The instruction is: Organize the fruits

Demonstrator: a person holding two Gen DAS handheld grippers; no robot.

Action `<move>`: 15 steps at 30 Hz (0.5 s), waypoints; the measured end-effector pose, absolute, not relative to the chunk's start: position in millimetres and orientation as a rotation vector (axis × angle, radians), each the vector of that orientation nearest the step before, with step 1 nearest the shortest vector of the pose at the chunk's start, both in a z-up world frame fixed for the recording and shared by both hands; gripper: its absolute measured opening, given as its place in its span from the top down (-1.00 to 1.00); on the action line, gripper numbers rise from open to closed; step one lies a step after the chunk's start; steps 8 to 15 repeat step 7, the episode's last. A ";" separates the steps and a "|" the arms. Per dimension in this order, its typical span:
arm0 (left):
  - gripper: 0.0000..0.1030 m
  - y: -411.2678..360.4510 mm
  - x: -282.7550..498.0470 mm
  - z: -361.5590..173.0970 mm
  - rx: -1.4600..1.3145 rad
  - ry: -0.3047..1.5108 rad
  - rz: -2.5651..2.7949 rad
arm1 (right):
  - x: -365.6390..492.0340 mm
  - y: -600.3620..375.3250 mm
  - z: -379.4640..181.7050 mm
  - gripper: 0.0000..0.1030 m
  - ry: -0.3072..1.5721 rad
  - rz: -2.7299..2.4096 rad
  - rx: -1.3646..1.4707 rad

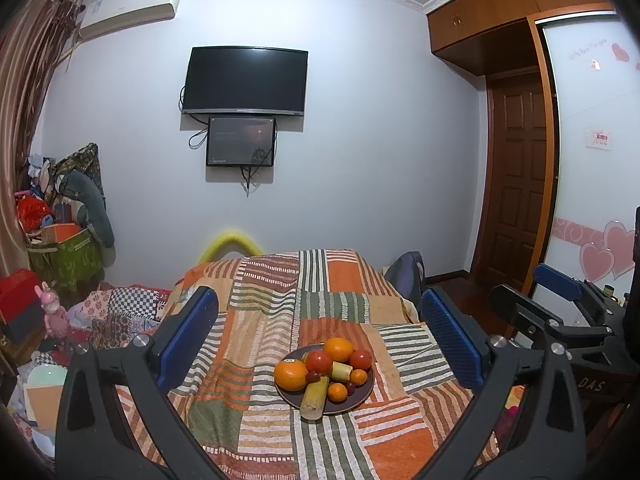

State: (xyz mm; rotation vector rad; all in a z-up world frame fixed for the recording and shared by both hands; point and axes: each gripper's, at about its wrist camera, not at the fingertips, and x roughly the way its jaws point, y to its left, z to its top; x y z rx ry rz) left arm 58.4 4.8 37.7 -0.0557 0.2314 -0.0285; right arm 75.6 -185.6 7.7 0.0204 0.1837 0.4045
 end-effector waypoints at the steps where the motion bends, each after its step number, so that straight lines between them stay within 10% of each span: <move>1: -1.00 4.9 58.8 37.5 -0.058 0.232 -0.026 | 75.6 -185.4 7.5 -1.00 0.185 0.405 0.020; 15: -1.00 3.9 58.4 35.5 -0.057 0.229 -0.015 | 76.7 -184.9 6.3 -1.00 0.191 0.406 0.013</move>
